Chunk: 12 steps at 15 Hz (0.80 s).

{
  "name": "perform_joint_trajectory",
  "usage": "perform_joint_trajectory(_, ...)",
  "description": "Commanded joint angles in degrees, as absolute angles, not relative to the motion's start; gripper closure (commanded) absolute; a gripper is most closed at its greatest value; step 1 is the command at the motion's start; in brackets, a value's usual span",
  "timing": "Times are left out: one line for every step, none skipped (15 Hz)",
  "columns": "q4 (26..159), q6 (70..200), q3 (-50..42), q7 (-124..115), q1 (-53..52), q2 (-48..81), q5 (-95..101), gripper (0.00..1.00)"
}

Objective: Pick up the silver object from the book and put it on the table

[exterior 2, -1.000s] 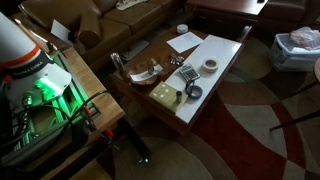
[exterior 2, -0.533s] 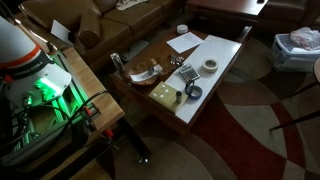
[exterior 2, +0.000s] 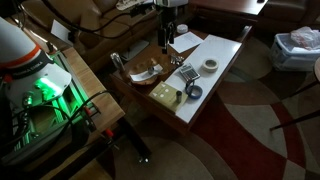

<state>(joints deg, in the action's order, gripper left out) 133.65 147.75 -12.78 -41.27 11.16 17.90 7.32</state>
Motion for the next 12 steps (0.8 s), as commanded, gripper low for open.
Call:
perform_joint_trajectory(133.01,147.43,-14.66,-40.39,9.12,19.2,5.4,0.0)
perform_joint_trajectory(132.46,147.05,-14.59,-40.39,8.99,19.78,4.93,0.0)
perform_joint_trajectory(132.08,146.68,-14.49,-40.41,8.91,19.91,4.7,0.0)
perform_joint_trajectory(131.83,146.42,-14.43,-40.42,8.91,19.88,4.61,0.0)
perform_joint_trajectory(131.71,146.3,-14.42,-40.43,8.91,19.83,4.59,0.0)
perform_joint_trajectory(131.68,146.27,-14.42,-40.43,8.92,19.82,4.57,0.0)
perform_joint_trajectory(131.68,146.25,-14.42,-40.44,8.92,19.82,4.56,0.0)
perform_joint_trajectory(130.75,148.22,-14.4,-41.42,8.75,21.41,4.01,0.0)
perform_joint_trajectory(129.03,149.35,-13.69,-40.49,9.37,23.74,1.9,0.0)
perform_joint_trajectory(127.73,150.49,-13.66,-40.15,9.44,25.66,1.08,0.0)
perform_joint_trajectory(125.81,152.35,-13.9,-40.02,9.57,28.65,0.45,0.0)
perform_joint_trajectory(124.26,152.68,-13.09,-38.05,10.45,30.66,-1.31,0.0)
